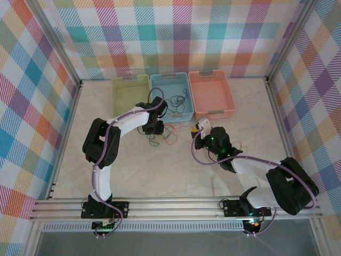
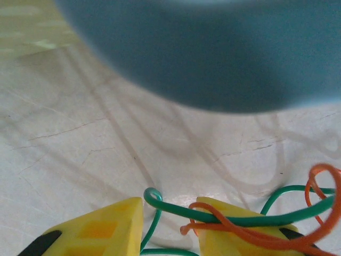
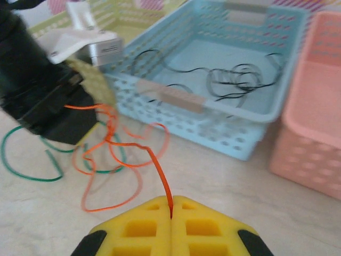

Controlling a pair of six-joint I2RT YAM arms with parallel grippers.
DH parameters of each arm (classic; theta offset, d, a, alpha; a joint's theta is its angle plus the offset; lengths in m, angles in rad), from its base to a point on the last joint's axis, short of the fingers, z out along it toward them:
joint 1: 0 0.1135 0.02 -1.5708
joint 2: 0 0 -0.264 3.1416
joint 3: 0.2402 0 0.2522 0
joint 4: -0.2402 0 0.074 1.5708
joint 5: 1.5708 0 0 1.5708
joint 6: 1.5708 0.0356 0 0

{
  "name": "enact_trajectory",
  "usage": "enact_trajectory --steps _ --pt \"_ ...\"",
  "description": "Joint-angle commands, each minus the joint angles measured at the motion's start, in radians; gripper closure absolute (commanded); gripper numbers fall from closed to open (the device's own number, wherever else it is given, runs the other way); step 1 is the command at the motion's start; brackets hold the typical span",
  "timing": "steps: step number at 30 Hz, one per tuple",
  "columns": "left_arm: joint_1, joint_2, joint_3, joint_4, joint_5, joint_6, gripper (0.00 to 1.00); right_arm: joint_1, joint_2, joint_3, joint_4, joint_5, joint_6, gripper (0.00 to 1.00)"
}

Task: Untangle the cables

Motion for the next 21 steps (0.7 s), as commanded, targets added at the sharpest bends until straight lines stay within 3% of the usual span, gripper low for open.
enact_trajectory --steps 1,5,10,21 --pt "0.015 -0.007 -0.014 -0.020 -0.032 -0.010 0.68 -0.022 -0.058 -0.039 0.072 0.200 0.049 1.00" --pt "0.015 -0.017 -0.021 -0.018 -0.039 -0.008 0.68 -0.053 -0.096 -0.069 0.049 0.382 0.141 1.00" --pt "0.020 -0.031 -0.035 -0.013 -0.041 -0.009 0.69 -0.150 -0.183 -0.116 -0.029 0.469 0.312 1.00" --pt "0.020 -0.144 -0.137 0.077 0.023 -0.020 0.71 -0.183 -0.161 -0.085 -0.055 0.305 0.319 1.00"
